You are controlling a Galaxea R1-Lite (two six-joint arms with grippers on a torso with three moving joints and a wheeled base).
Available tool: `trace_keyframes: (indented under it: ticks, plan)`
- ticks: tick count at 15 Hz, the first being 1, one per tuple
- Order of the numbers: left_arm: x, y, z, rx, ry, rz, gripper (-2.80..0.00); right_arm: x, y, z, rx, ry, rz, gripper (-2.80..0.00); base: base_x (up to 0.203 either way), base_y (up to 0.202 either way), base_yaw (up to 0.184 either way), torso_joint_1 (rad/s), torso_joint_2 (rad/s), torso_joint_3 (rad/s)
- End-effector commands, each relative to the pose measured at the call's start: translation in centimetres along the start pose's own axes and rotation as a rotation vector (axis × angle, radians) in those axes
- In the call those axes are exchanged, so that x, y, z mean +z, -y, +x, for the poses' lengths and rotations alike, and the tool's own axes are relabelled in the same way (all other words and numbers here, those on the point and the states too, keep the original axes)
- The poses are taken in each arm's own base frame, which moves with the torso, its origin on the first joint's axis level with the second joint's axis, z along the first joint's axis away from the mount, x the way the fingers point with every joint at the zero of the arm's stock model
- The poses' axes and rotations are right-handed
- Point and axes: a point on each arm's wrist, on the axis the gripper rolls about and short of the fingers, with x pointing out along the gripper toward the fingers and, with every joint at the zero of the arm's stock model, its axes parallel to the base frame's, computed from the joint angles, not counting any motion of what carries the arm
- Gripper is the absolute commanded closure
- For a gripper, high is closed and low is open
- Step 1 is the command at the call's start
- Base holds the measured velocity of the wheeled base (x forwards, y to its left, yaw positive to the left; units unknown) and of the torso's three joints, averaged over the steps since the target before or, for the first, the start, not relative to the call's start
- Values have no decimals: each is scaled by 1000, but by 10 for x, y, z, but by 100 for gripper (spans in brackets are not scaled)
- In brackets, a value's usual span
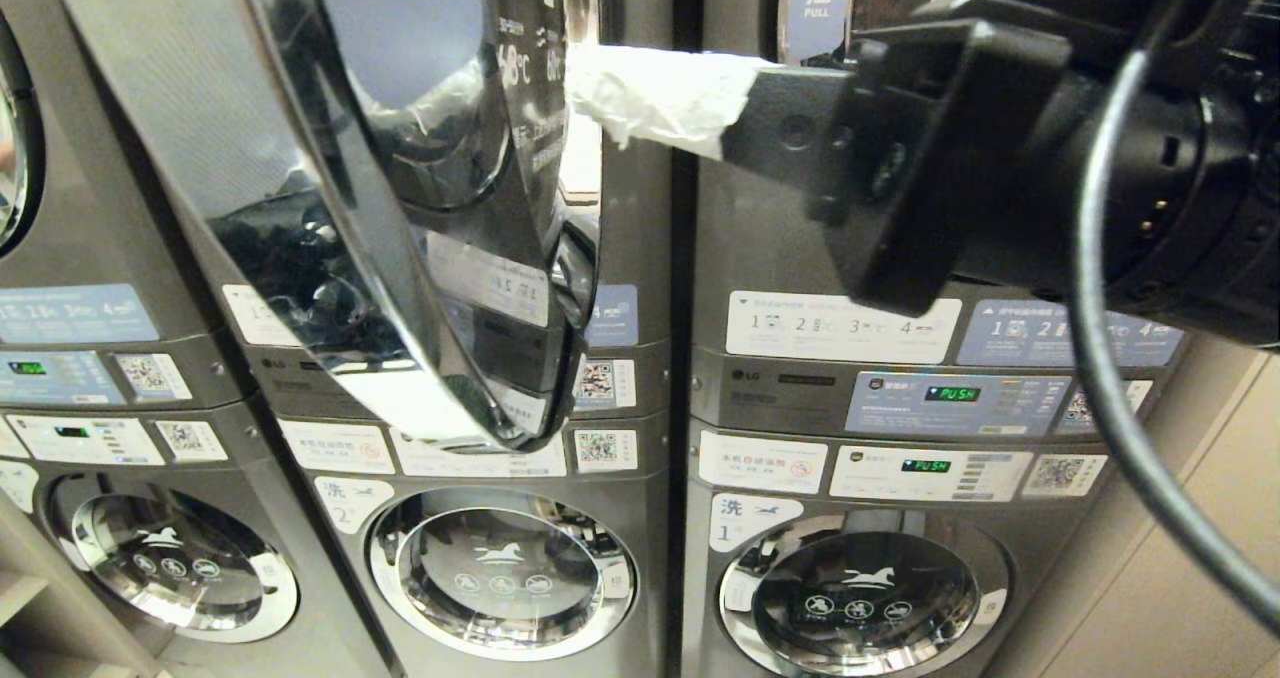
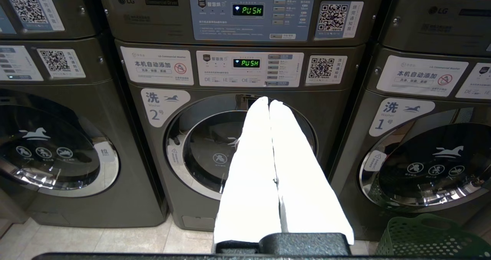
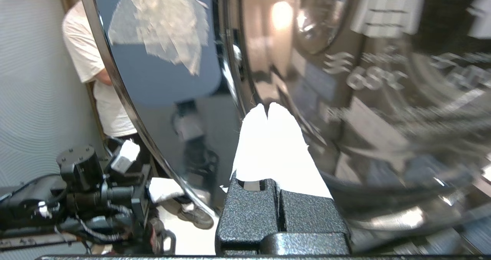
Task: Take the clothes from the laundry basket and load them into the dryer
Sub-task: Close the dryer
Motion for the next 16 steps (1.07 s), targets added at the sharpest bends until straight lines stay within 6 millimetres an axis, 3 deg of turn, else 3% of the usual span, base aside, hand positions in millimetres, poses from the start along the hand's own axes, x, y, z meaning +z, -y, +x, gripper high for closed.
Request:
trace_keyframes:
  ticks: [1,7,9,11,13,16]
  plan:
    - [0,0,0,0,0,0,0,-18,3,26,26,-22,20,0,0,0,0,0,0,0]
    - [0,0,0,0,0,0,0,-56,-10,115,68,15,30,0,0,0,0,0,0,0]
    - [0,0,0,0,0,0,0,-64,-12,146,23,74,22,0,0,0,0,0,0,0]
    - [0,0,0,0,0,0,0,-67,-11,165,-68,129,19,0,0,0,0,0,0,0]
    - [0,0,0,0,0,0,0,-56,-3,157,-149,148,14,0,0,0,0,0,0,0]
    - [0,0,0,0,0,0,0,-38,30,116,-269,116,-8,0,0,0,0,0,0,0]
